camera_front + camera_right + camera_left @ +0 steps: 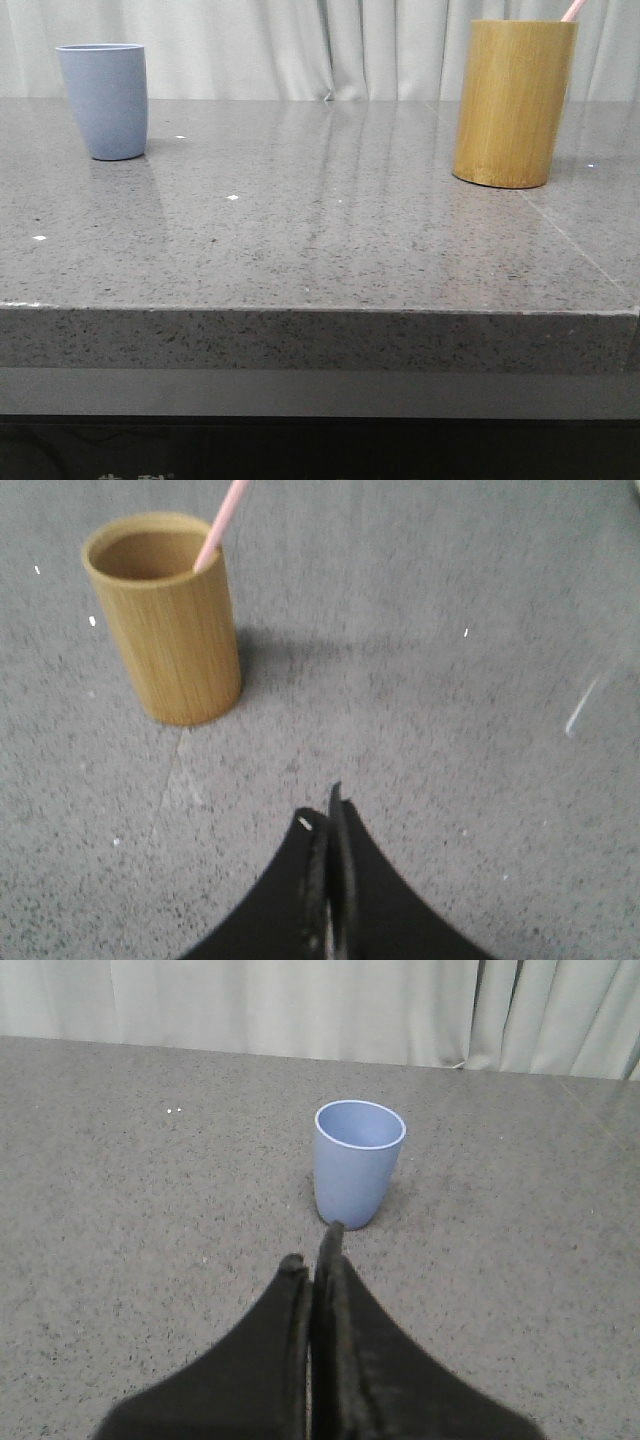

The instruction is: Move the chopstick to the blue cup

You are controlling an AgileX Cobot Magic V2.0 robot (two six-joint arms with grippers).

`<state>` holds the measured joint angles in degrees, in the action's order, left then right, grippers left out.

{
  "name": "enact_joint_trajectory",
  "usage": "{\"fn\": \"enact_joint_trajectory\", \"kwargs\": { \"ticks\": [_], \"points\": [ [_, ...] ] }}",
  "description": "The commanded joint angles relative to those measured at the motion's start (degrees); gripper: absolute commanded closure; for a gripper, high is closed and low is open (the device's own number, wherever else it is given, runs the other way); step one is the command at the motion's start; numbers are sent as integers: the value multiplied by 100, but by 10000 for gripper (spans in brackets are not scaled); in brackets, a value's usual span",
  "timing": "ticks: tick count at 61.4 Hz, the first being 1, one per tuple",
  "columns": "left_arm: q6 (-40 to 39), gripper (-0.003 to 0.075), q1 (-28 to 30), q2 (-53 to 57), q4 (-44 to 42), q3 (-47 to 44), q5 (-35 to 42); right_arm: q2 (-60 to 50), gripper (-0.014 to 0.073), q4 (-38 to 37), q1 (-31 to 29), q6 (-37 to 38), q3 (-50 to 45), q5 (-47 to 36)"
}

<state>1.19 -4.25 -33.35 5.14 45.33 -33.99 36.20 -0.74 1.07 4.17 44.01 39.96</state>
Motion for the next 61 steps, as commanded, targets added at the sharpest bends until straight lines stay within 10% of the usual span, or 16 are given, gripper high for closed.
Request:
{"fn": "enact_joint_trajectory", "kwargs": {
  "ticks": [1,18,29,36,61],
  "points": [
    [-14,739,-30,-200,79,150,339,238,660,2,-35,-35,201,-272],
    [107,720,-30,-546,43,150,302,541,536,201,-29,-663,201,-117],
    [186,372,-30,-662,43,150,499,541,115,367,-29,-762,201,-51],
    [186,205,-35,-898,43,344,564,541,8,420,-29,-762,201,-11],
    [441,261,-56,-2778,43,2226,-108,541,13,518,-29,-762,201,18]
  ]
}}
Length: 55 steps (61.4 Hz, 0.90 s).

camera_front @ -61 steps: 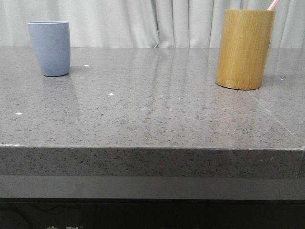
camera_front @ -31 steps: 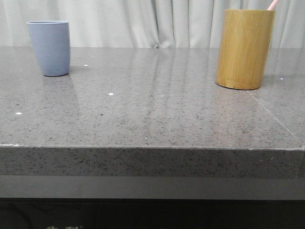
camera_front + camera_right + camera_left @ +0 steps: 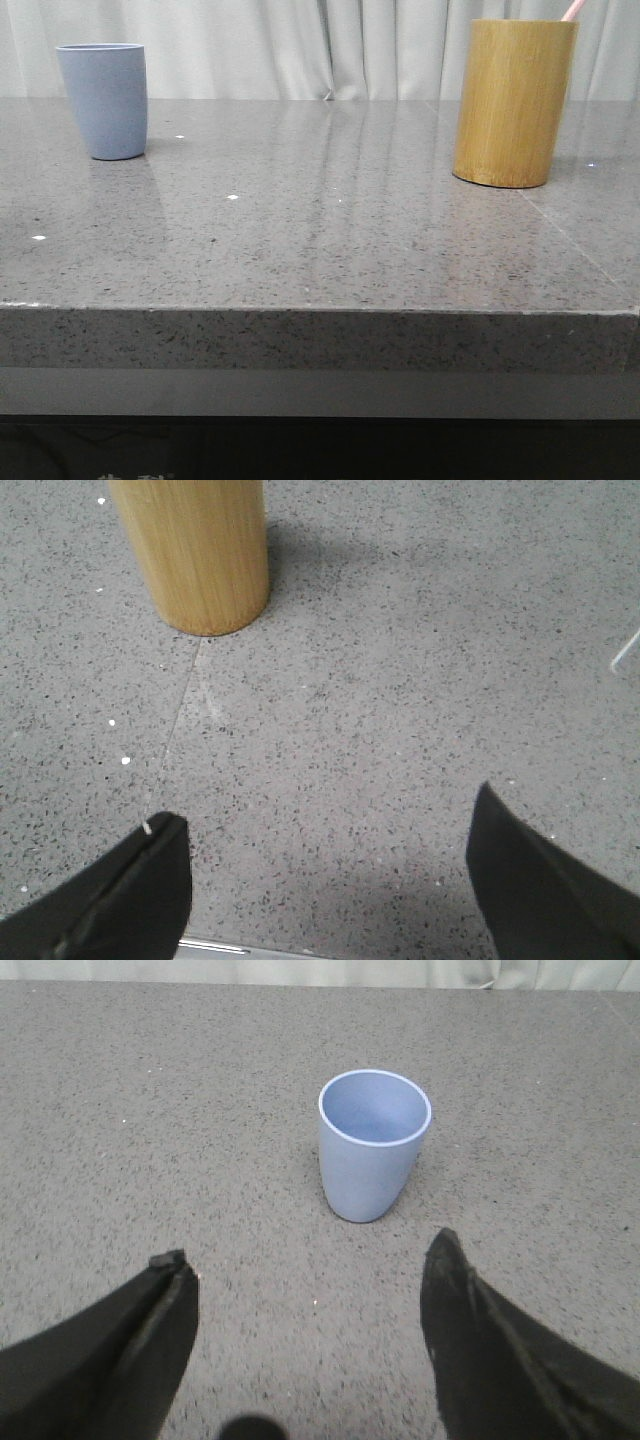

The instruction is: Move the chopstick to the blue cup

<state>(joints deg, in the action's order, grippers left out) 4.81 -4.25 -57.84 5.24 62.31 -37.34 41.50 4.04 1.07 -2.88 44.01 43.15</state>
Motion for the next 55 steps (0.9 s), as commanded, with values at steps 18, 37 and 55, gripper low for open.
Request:
{"fn": "enact_joint_trajectory", "kwargs": {
  "ticks": [18,37,55],
  "points": [
    [219,261,-189,-1850,22,2018,-199,11,13,52,-29,-57,201,-304],
    [223,261,-380,-3440,-181,3829,-1537,11,13,52,-29,-57,201,-298],
    [13,261,-380,-4517,-461,4966,-2152,11,13,52,-29,-57,201,-287]
  ]
}}
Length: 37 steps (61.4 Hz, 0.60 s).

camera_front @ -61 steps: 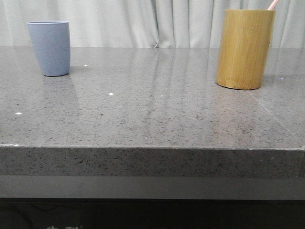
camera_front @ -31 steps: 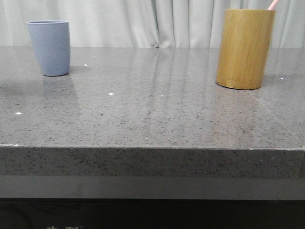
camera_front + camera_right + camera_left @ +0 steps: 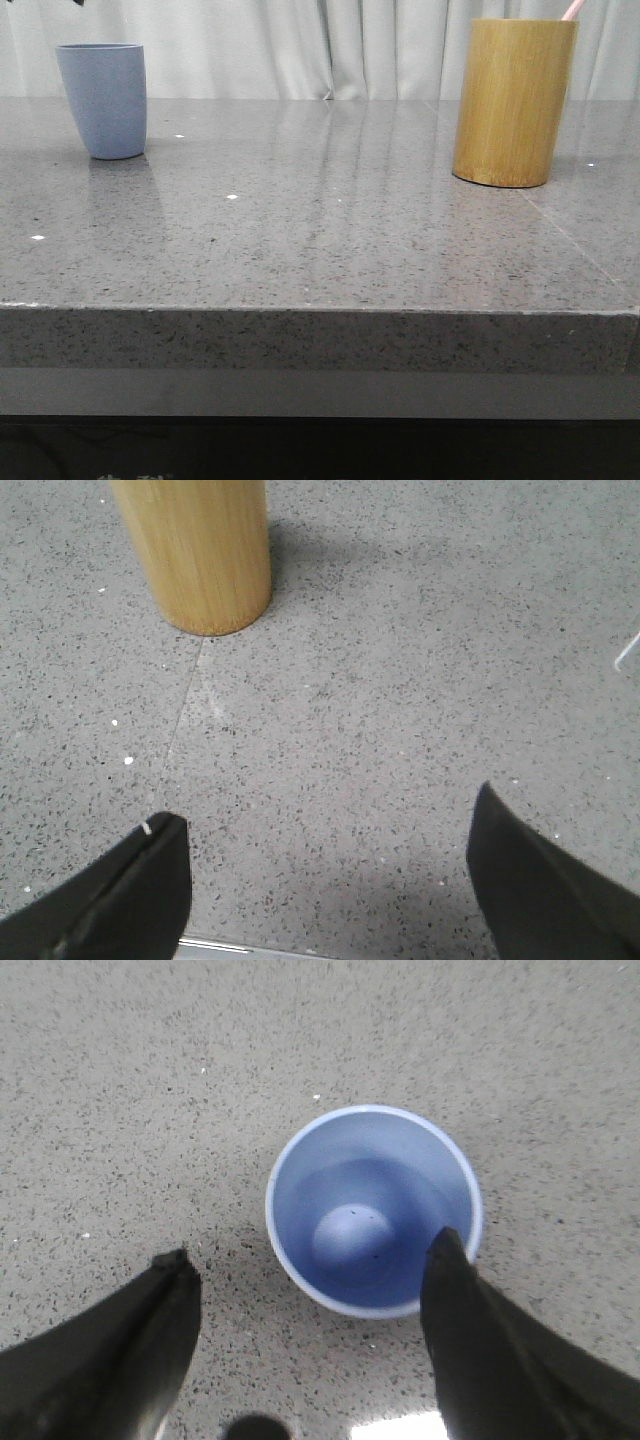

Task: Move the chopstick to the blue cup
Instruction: 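Lower the left gripper onto the light blue cup and grip its rim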

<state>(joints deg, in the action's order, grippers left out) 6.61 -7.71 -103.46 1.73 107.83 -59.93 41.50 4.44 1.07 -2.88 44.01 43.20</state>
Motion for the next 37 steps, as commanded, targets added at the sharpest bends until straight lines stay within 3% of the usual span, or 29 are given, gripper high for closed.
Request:
{"fn": "enact_joint_trajectory", "kwargs": {
  "ticks": [1,17,37],
  "points": [
    [-165,261,-35,-8,-111,443,108,11,13,11,-29,-57,201,-293],
    [-314,295,-35,-442,-111,614,262,11,13,11,-29,-57,201,-264],
    [-583,468,-35,-620,-74,614,410,11,13,11,-29,-57,201,-258]
  ]
}}
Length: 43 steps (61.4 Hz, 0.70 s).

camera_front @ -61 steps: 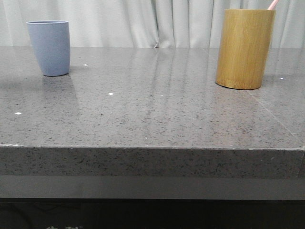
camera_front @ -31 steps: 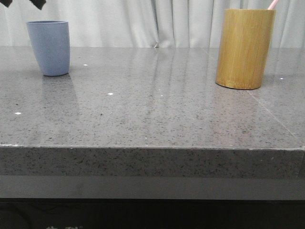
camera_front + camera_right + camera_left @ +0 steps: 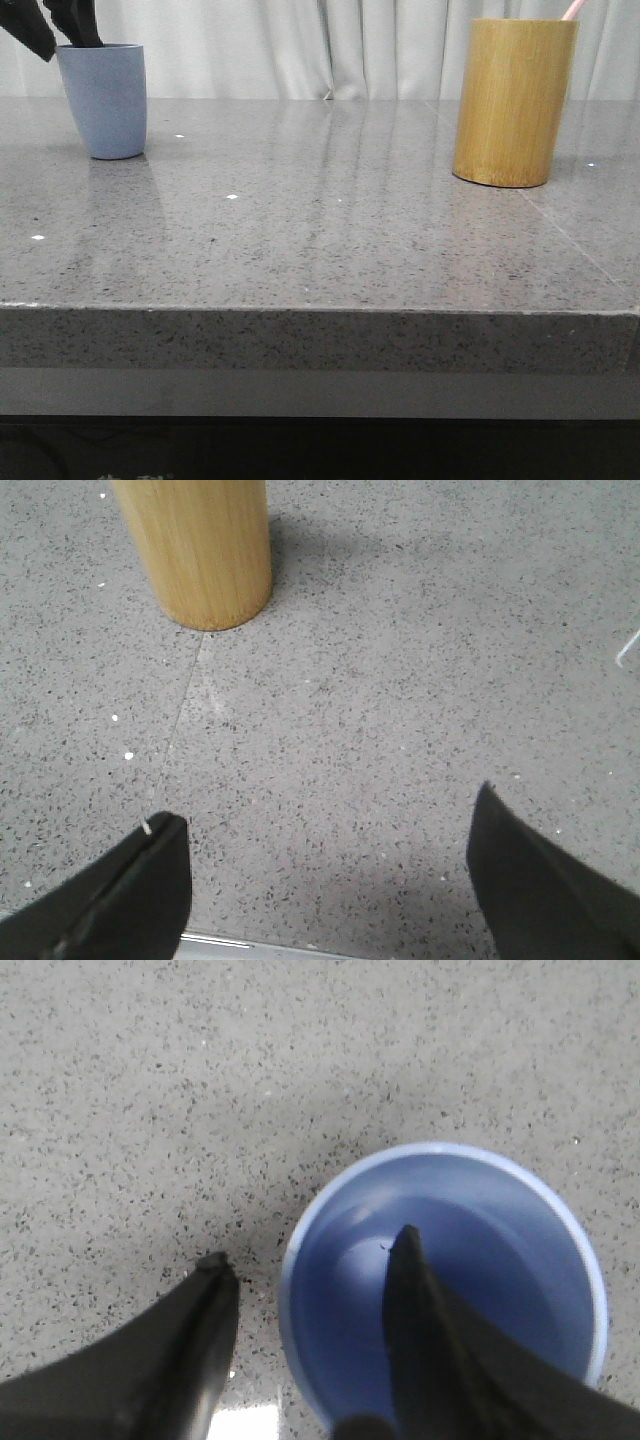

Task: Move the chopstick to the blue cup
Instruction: 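Lower the left gripper onto the light blue cup and grip its rim, then carry the blue cup with the left gripper toward the bamboo holder, set down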

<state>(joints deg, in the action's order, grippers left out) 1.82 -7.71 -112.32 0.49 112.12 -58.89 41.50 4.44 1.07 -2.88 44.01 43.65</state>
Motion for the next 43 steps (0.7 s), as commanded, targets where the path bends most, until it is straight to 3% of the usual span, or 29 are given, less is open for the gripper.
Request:
{"fn": "enact_joint_trajectory", "kwargs": {
  "ticks": [1,25,43],
  "points": [
    [-104,479,-35,251,51,185,305,11,13,11,-29,-57,201,-303],
    [-141,740,-35,145,61,185,420,11,13,11,-29,-57,201,-290],
    [-127,739,-126,145,206,457,217,11,13,11,-29,-57,201,-271]
  ]
}}
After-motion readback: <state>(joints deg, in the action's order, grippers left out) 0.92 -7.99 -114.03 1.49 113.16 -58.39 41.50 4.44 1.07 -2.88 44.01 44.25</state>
